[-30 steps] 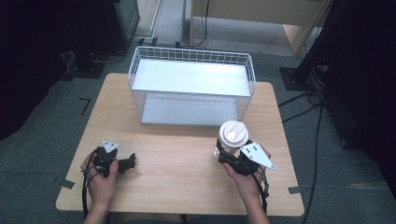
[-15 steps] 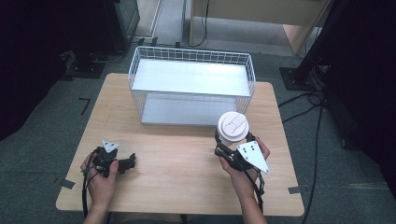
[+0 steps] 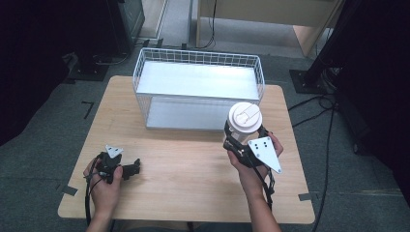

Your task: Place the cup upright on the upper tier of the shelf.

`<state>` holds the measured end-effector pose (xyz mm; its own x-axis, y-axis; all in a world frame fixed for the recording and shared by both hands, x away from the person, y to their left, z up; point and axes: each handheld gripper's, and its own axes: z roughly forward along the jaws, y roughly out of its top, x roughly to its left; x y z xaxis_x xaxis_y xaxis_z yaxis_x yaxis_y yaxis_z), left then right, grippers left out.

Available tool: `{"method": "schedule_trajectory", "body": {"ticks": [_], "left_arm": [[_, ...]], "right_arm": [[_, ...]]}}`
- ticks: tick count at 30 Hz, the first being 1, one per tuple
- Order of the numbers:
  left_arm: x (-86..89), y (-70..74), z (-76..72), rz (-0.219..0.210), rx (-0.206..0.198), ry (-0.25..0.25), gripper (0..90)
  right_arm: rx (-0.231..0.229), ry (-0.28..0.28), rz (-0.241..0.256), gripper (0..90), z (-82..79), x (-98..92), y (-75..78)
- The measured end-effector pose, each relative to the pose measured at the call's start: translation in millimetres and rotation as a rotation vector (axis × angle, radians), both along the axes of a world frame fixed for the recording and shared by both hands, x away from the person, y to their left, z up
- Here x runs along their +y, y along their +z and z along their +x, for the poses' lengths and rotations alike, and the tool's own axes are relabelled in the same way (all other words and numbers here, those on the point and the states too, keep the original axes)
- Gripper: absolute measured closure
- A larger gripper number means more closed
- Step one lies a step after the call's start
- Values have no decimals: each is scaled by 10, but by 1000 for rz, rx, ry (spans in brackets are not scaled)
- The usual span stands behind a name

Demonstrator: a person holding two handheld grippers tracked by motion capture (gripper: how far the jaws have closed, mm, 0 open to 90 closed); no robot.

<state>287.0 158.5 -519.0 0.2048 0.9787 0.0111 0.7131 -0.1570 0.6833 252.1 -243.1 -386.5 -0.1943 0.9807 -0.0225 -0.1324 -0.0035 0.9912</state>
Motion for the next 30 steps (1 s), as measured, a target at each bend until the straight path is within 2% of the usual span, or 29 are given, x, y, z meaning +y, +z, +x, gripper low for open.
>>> {"method": "schedule_trajectory", "body": {"ticks": [8,26,30], "left_arm": [[0,-1,0,0,-1,0,0],[0,-1,5,2,-1,0,0],[0,-1,5,2,-1,0,0]], "right_arm": [[-41,25,-11,165,123,126,254],[-93,33,-32,165,478,335,652],[-97,36,-33,165,605,372,742]]}}
